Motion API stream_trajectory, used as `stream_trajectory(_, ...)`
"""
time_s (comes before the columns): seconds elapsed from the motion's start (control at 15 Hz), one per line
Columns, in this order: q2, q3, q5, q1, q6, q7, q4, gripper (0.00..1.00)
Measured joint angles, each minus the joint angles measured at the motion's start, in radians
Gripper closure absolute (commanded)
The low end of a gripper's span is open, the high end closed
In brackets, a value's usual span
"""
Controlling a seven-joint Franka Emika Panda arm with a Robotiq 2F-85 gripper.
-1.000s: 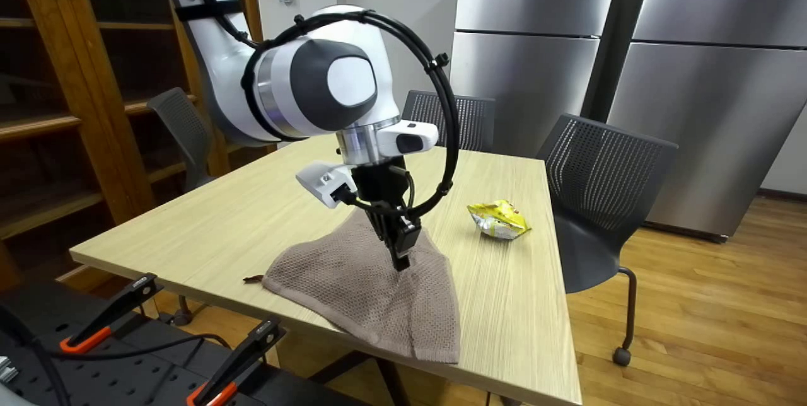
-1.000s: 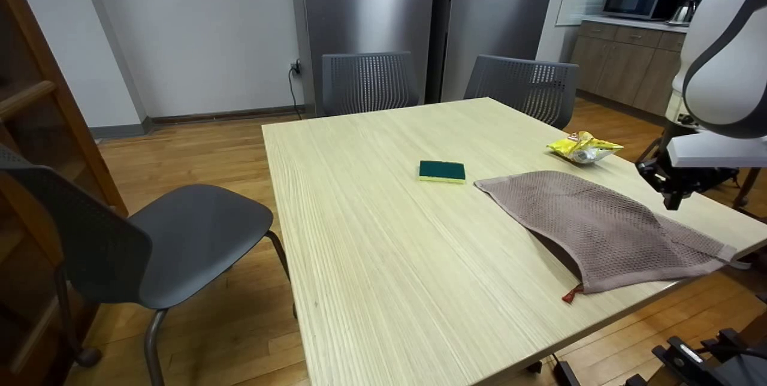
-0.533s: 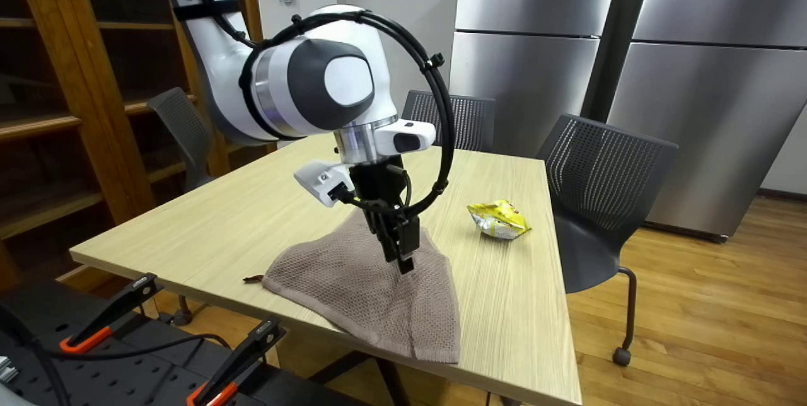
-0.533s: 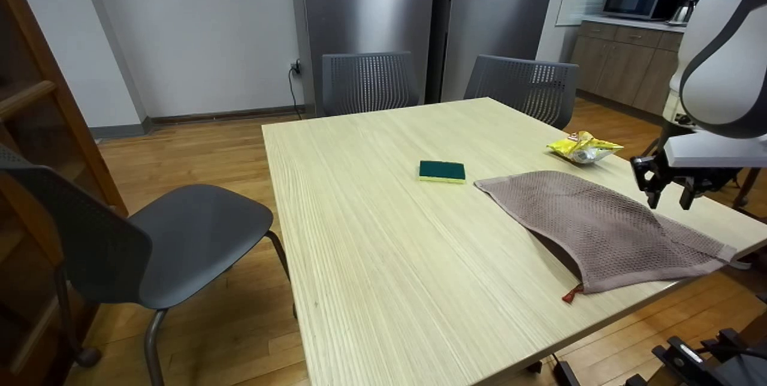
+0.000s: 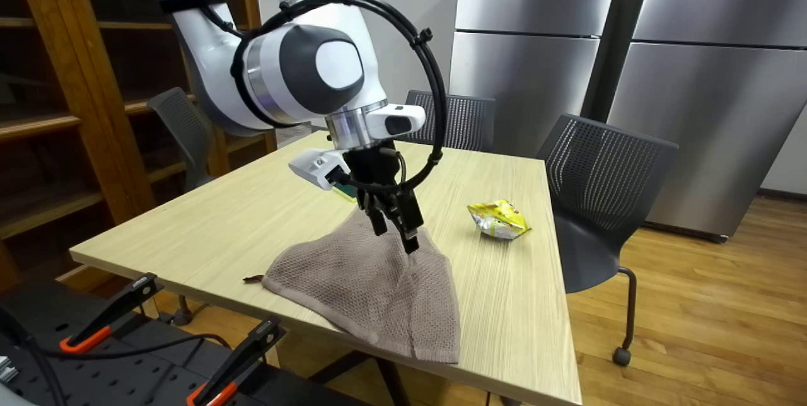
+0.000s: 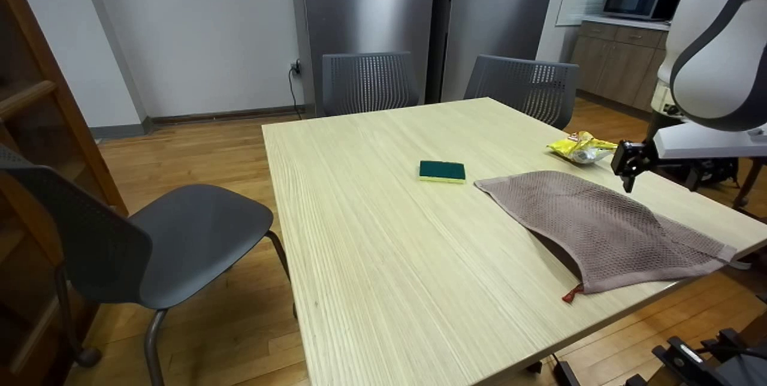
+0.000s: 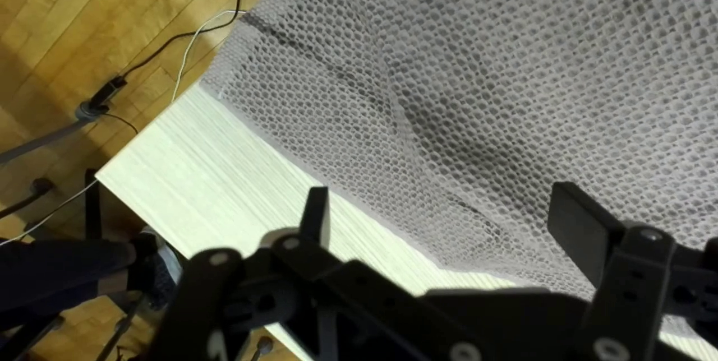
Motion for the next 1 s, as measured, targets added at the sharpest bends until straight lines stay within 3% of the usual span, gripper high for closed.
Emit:
stream_trajectory(0.53, -0.016, -0.226, -0.001, 0.266, -0.003, 0.019, -0.022, 0.00)
stream_trajectory(1.0, -0.056, -0.344, -0.001, 0.437, -0.010, 0.052, -0.048, 0.00)
